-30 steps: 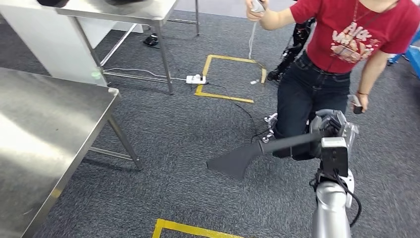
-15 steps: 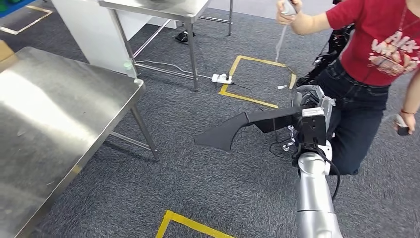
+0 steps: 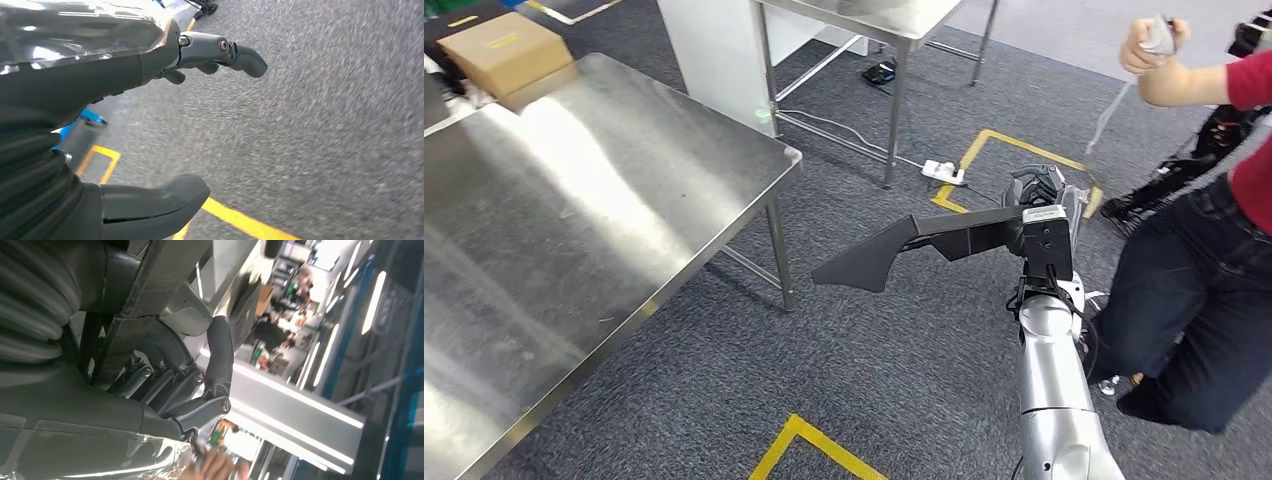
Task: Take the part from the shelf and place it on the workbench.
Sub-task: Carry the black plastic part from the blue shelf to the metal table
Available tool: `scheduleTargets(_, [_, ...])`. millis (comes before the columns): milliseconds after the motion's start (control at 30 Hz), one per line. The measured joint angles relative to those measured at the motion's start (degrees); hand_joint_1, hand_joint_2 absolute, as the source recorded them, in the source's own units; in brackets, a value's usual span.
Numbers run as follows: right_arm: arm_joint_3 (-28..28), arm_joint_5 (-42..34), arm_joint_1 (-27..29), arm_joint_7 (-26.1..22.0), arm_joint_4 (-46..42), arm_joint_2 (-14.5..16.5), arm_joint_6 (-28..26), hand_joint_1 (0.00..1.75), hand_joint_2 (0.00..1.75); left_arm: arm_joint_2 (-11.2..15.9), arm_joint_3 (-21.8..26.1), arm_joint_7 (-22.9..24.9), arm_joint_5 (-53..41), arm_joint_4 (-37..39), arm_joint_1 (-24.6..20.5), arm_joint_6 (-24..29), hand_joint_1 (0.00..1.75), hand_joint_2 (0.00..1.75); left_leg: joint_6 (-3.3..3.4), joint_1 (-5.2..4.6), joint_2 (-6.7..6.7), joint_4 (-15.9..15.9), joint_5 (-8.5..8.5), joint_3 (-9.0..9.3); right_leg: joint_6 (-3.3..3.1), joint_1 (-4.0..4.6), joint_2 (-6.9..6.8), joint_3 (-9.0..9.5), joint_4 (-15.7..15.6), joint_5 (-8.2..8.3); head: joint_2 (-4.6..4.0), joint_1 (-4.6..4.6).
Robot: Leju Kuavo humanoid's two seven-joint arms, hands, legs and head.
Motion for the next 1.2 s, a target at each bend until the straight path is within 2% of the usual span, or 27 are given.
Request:
scheduleTargets(67, [0.1,0.0,0.0,0.0,0.0,-0.1,-0.3,1.75,1.75,0.1,1.7,-2.0,-0.6,0.0,-0.2,0.0,0.0,1.75,-0.67,-0.1,-1.35,0.3,0.06,-0.26,0.3,-0.41,1.79,2.96,-6.5,2.57,0.0,-0.01])
scheduleTargets(100, [0.1,0.0,0.2,-0.1,0.0,-0.1,-0.4,1.75,1.75,0.1,2.5,-2.4,-1.1,0.0,-0.2,0.0,0.0,1.75,-1.05,-0.15,-1.91,0.3,0.15,-0.44,0.04,-0.44,2.3,3.62,-7.9,3.05,0.0,-0.02])
scheduleTargets(167, [0.2,0.0,0.7,0.0,-0.5,0.0,-0.7,1.75,1.75,0.1,4.0,-2.5,-2.5,0.0,-0.1,0.0,0.0,1.75,-1.74,-0.04,-2.78,0.1,0.45,-0.74,-0.87,-0.3,1.53,3.79,-8.2,3.34,0.0,-0.03])
scheduleTargets(200, [0.2,0.0,0.9,0.2,-1.1,0.0,-0.8,1.75,1.75,0.1,4.7,-2.4,-3.4,0.0,-0.1,0.0,0.0,1.75,-2.02,-0.03,-2.26,0.2,0.33,-0.91,-1.24,-0.36,1.05,3.81,-8.3,3.46,0.0,-0.06])
scheduleTargets(267, [0.2,0.3,1.9,0.9,-2.9,0.1,-1.0,1.75,1.75,0.1,6.3,-2.7,-4.8,0.1,-0.2,0.0,0.0,1.75,-2.5,-0.1,0.74,3.2,-1.74,-2.27,-2.14,-0.58,-0.14,3.88,-8.4,3.62,0.0,-0.35])
scheduleTargets(300, [0.2,0.6,2.6,1.5,-4.1,0.0,-1.1,1.75,1.75,0.0,7.0,-3.1,-5.2,0.1,-0.4,-0.1,0.0,1.75,-2.68,-0.12,2.58,6.4,-3.62,-3.66,-2.48,-0.48,-0.8,3.91,-8.4,3.58,0.0,-0.5])
scheduleTargets(333, [0.1,0.9,3.5,2.1,-5.3,-0.1,-1.1,1.75,1.75,0.0,7.5,-3.6,-5.5,0.3,-0.5,-0.4,0.0,1.75,-2.82,-0.05,3.66,10.3,-5.59,-5.41,-2.8,-0.31,-1.56,3.92,-8.4,3.5,0.0,-0.61])
scheduleTargets(367, [0.0,1.4,4.5,2.8,-6.6,-0.3,-1.1,1.75,1.75,0.1,7.9,-4.2,-5.6,0.4,-0.7,-1.0,0.0,1.75,-2.92,0.02,4.12,13.8,-7.03,-7.02,-2.94,-0.15,-2.33,3.93,-8.4,3.42,0.0,-0.61])
scheduleTargets(400, [-0.1,1.9,5.5,3.6,-7.9,-0.4,-1.1,1.75,1.75,0.1,8.2,-4.7,-5.7,0.6,-0.7,-1.9,0.0,1.75,-2.97,0.06,4.34,15.8,-7.58,-7.91,-3.02,-0.04,-3.1,3.96,-8.4,3.36,0.0,-0.61])
scheduleTargets(433, [-0.1,2.4,6.3,4.3,-9.3,-0.5,-0.9,1.75,1.75,0.1,8.4,-5.3,-5.8,0.7,-0.7,-3.0,0.0,1.75,-2.96,0.07,4.52,15.8,-7.11,-7.76,-3.09,0.01,-3.81,4.0,-8.4,3.29,0.0,-0.61])
scheduleTargets(467, [-0.3,2.9,7.0,5.0,-10.5,-0.6,-0.7,1.75,1.75,0.2,8.6,-5.9,-5.9,0.7,-0.7,-4.2,0.0,1.75,-2.85,0.07,4.81,13.7,-5.79,-6.49,-3.11,0.04,-4.48,4.08,-8.4,3.24,0.0,-0.61])
scheduleTargets(533, [-0.6,3.7,7.8,6.0,-12.5,-1.2,-0.1,1.75,1.75,0.4,8.6,-7.2,-6.0,0.8,-0.9,-6.4,0.0,1.75,-2.41,-0.16,6.83,6.3,-2.88,-2.27,-2.92,0.31,-5.61,4.27,-8.4,3.02,0.0,-0.61])
scheduleTargets(600, [-1.2,4.5,7.8,6.8,-13.5,-2.2,0.3,1.75,1.75,0.5,8.6,-8.3,-6.0,0.9,-1.1,-8.1,0.0,1.75,-1.78,-0.58,8.42,1.7,-1.85,0.12,-2.44,0.86,-6.68,4.45,-8.4,2.76,0.0,-0.44])
scheduleTargets(633, [-1.5,5.1,7.6,7.2,-13.8,-2.8,0.4,1.75,1.75,0.5,8.6,-8.9,-5.8,0.9,-1.2,-8.9,0.0,1.75,-1.49,-0.85,8.39,1.2,-1.97,0.24,-2.16,1.08,-7.24,4.54,-8.4,2.69,0.0,-0.34])
scheduleTargets(700, [-1.9,6.2,6.6,8.2,-13.8,-3.7,0.5,1.75,1.75,0.6,8.6,-9.9,-5.5,1.1,-1.2,-10.2,0.0,1.75,-0.68,-0.93,7.06,0.8,-1.7,0.22,-1.61,1.09,-7.76,4.71,-8.4,2.5,0.0,-0.22])
scheduleTargets(767, [-2.0,7.2,5.3,8.9,-13.6,-4.4,0.5,1.75,1.75,0.7,8.6,-10.5,-5.2,1.2,-1.3,-10.9,0.0,1.75,0.18,-0.68,5.95,0.4,-1.22,0.43,-1.39,0.9,-5.45,3.67,-6.0,1.09,0.0,-0.22])
scheduleTargets(833, [-2.3,8.0,4.5,9.6,-13.2,-5.3,0.3,1.75,1.75,0.8,8.6,-11.2,-4.8,1.2,-1.5,-11.5,0.0,1.75,0.71,-0.52,4.57,0.3,-0.88,0.41,-1.71,0.74,-2.28,0.43,0.8,-1.79,0.0,-0.15])
scheduleTargets(900, [-2.6,9.0,3.9,10.5,-12.7,-5.9,0.1,1.75,1.75,0.8,8.8,-12.7,-3.5,1.3,-1.5,-13.0,0.0,1.75,0.86,-0.53,2.86,0.3,-0.75,0.3,-1.67,0.71,-1.27,-2.75,7.0,-3.55,0.0,-0.09])
scheduleTargets(933, [-2.7,9.4,3.7,10.8,-12.5,-6.0,0.1,1.75,1.75,0.8,9.1,-13.8,-2.7,1.3,-1.5,-13.8,0.0,1.75,0.84,-0.5,2.01,0.3,-0.69,0.29,-1.35,0.64,-1.15,-3.15,7.4,-3.2,0.0,-0.09])
scheduleTargets(967, [-2.7,9.7,3.5,11.0,-12.3,-6.1,0.0,1.75,1.75,0.8,9.4,-14.9,-1.8,1.3,-1.5,-14.4,0.0,1.75,0.78,-0.47,1.19,0.4,-0.63,0.3,-0.89,0.54,-0.99,-2.48,5.6,-2.05,0.0,-0.09])
scheduleTargets(1000, [-2.7,9.9,3.2,11.1,-12.3,-6.2,0.0,1.75,1.75,0.8,9.8,-16.1,-1.0,1.3,-1.5,-14.6,0.0,1.75,0.66,-0.42,0.36,0.4,-0.56,0.29,-0.37,0.35,-0.34,-0.89,1.9,-0.34,0.0,-0.08])
scheduleTargets(1033, [-2.7,10.0,2.8,11.2,-12.2,-6.3,0.0,1.75,1.75,0.8,10.3,-17.3,-0.1,1.3,-1.5,-14.7,0.0,1.75,0.43,-0.47,-0.42,0.5,-0.49,0.21,0.01,0.12,0.91,0.86,-2.2,1.21,0.0,-0.08])
scheduleTargets(1067, [-2.7,10.1,2.4,11.3,-12.2,-6.4,0.0,1.75,1.75,0.8,10.7,-18.5,0.8,1.3,-1.5,-14.5,0.0,1.75,0.15,-0.55,-1.16,0.6,-0.41,0.04,0.08,-0.03,1.86,2.36,-5.4,2.41,0.0,-0.09])
scheduleTargets(1100, [-2.7,10.1,2.1,11.3,-12.1,-6.5,0.0,1.75,1.75,0.8,11.2,-19.7,1.8,1.3,-1.6,-14.0,0.0,1.75,-0.19,-0.62,-1.8,0.7,-0.3,-0.19,-0.09,-0.09,2.61,3.28,-7.5,3.08,0.0,-0.11])
scheduleTargets(1133, [-2.7,10.2,1.8,11.3,-11.9,-6.5,0.0,1.75,1.75,0.8,11.8,-20.9,2.6,1.3,-1.6,-13.1,0.0,1.75,-0.57,-0.65,-2.34,0.7,-0.14,-0.45,-0.47,0.02,2.72,3.52,-8.0,3.25,0.0,-0.13])
scheduleTargets(1167, [-2.8,10.2,1.5,11.3,-11.6,-6.5,0.0,1.75,1.75,0.8,12.3,-22.0,3.4,1.3,-1.5,-12.0,0.0,1.75,-0.94,-0.58,-2.87,0.5,0.04,-0.68,-0.89,0.13,2.09,3.55,-8.0,3.43,0.0,-0.15])
scheduleTargets(1200, [-2.8,10.3,1.0,11.2,-11.3,-6.3,0.0,1.75,1.75,0.8,12.9,-23.0,4.1,1.3,-1.5,-11.2,0.0,1.75,-1.25,-0.51,-2.67,0.6,0.09,-0.88,-1.25,0.02,1.57,3.49,-8.1,3.59,0.0,-0.17])
